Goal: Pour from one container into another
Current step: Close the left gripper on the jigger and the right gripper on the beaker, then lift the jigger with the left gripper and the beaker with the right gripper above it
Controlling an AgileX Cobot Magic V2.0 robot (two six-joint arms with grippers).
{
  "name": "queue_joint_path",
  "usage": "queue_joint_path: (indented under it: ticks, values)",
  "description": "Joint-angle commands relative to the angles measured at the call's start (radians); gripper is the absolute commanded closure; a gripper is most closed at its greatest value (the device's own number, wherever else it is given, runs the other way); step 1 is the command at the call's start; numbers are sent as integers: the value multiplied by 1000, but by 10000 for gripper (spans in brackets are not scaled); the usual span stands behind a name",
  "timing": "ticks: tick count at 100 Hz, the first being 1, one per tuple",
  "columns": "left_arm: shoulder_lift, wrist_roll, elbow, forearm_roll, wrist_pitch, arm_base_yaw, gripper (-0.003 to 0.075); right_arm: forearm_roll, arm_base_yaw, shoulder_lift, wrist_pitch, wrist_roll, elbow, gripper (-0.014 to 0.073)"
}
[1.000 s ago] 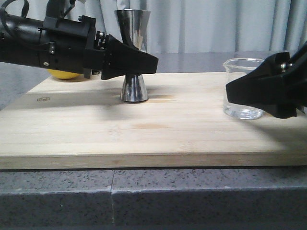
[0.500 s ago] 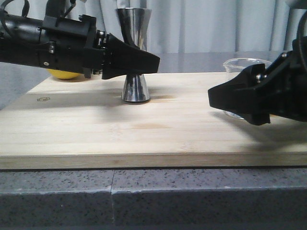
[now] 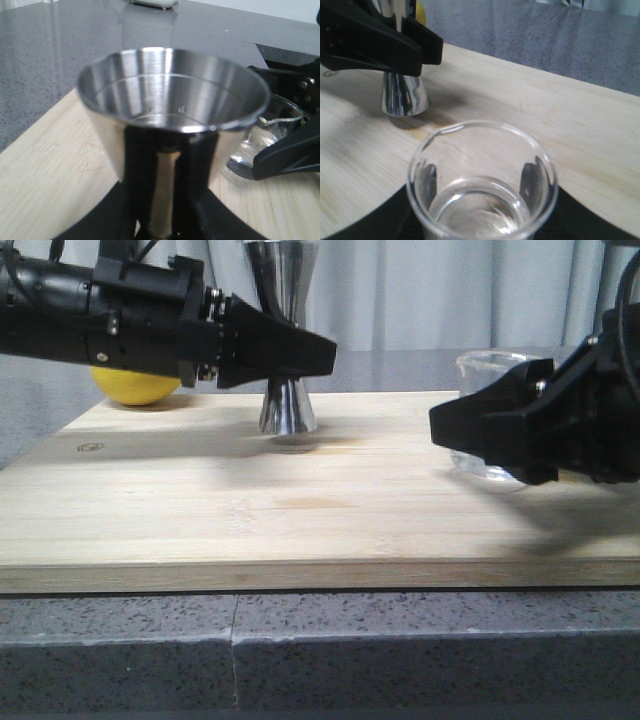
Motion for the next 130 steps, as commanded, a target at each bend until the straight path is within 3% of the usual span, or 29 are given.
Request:
queue_joint_path:
  ticks: [1, 42, 69, 81, 99, 111, 130]
  values:
    - [-41, -68, -53, -81, 133, -9, 739, -10, 2, -16, -137, -2, -24, 358]
    - [-126, -96, -68, -11, 133, -11, 739, -65, 2, -16, -127, -2, -70, 358]
    - [-131, -121, -68, 63, 133, -58, 739, -81, 2, -58, 128, -5, -249, 358]
    - [-131, -121, -68, 68, 133, -80, 739, -81, 0, -84, 235, -70, -326, 358]
    - [-131, -121, -68, 68, 133, -93, 739, -101, -30, -103, 305, -102, -410, 358]
    - [-131, -121, -68, 68, 133, -97, 739, -164, -50, -122, 346, -102, -456, 358]
    - [-131, -120, -68, 32, 133, -110, 739, -365, -50, -142, 423, -102, -548, 358]
